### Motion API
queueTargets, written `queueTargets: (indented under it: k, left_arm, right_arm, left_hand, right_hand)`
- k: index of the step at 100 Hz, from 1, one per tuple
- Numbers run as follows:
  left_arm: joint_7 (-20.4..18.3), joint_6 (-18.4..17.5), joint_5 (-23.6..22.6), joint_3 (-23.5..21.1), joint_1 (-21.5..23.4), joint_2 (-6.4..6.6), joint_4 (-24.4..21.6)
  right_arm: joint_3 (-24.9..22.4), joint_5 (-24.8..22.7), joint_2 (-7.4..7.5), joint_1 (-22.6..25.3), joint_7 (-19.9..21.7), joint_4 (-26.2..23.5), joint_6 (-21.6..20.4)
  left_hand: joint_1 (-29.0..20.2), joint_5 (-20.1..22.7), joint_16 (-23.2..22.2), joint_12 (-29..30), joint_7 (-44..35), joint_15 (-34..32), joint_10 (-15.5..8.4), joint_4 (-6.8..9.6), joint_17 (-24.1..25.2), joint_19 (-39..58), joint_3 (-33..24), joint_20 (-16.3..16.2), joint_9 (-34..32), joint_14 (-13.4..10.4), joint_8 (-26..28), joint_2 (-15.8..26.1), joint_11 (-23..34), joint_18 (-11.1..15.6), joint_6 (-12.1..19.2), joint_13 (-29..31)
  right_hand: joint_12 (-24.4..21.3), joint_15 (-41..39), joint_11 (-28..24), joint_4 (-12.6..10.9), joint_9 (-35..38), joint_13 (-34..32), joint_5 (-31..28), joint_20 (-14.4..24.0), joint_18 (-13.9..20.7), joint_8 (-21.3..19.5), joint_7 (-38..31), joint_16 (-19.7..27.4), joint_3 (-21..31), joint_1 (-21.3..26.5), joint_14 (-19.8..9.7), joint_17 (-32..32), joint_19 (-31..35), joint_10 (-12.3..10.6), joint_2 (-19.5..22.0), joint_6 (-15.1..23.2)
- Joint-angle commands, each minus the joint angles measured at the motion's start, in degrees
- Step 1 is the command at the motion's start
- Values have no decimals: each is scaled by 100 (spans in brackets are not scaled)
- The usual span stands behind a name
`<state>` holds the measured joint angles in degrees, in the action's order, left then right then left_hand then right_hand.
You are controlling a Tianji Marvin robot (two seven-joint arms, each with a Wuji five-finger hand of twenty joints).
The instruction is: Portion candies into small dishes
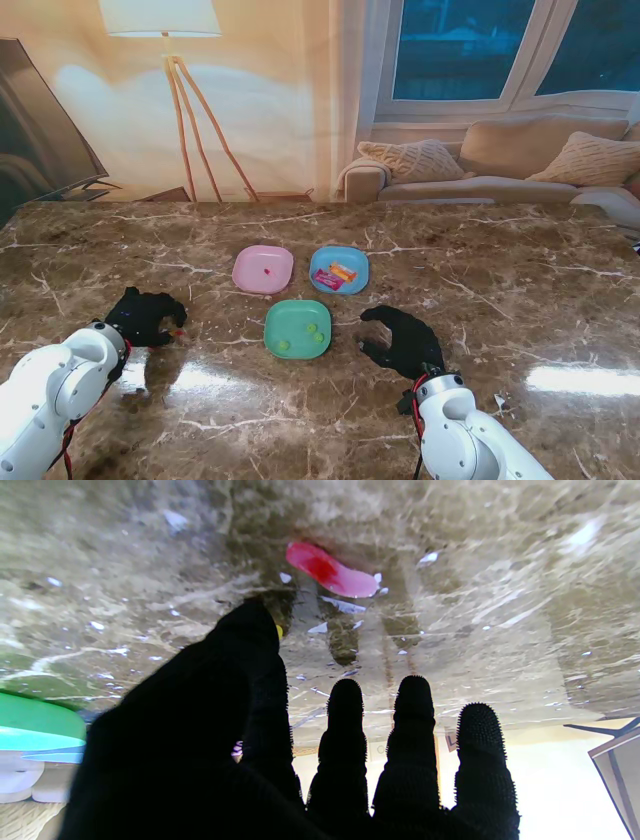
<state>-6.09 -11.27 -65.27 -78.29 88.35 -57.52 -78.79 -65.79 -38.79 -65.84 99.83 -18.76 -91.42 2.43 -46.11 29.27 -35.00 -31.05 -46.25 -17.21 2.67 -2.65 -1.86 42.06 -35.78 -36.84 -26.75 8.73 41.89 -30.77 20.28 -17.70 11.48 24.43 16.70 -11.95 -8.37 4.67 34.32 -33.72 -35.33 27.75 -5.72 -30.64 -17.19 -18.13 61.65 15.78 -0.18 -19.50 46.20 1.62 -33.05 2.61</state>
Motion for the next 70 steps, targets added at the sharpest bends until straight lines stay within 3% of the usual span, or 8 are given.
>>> queueTargets:
  k: [1,41,55,70]
  left_arm:
    - [-16,-52,-27,37,53,19,97]
    - [330,-76,2,309,-59,22,449]
    - [372,-50,58,382,-119,21,558]
    - [398,-70,77,390,-153,24,634]
  right_arm:
    - [-7,29,-6,41,81,32,21]
    - [13,24,-1,43,103,24,18]
    - [24,22,0,38,108,16,35]
    - [40,21,3,27,132,10,54]
  left_hand:
    - [-270,-52,-30,-73,-171,-76,-8,-138,31,-38,123,-135,117,-45,184,-254,62,71,158,-6]
    - [-947,409,-55,-127,-648,-164,-18,-67,-8,43,327,-131,-49,-88,416,-74,172,70,428,111]
    - [-1096,472,-56,-133,-596,-179,-19,-4,-16,58,236,-125,-91,-82,315,40,193,68,403,126]
    - [-1023,547,-47,-125,-179,-183,-17,4,-6,66,182,-102,-90,-92,-205,54,187,67,281,124]
  right_hand:
    - [-49,-3,33,-79,-103,75,45,131,35,49,-32,-97,22,-42,190,-7,69,-11,32,126]
    - [-47,-2,34,-78,-98,70,51,134,32,51,-29,-97,21,-46,188,-11,68,-2,36,130]
    - [-47,-3,36,-79,-100,68,47,135,31,51,-30,-98,24,-42,186,-13,69,-8,35,128]
    - [-45,-6,32,-79,-93,67,44,137,33,50,-32,-100,24,-44,189,-14,71,-5,40,123]
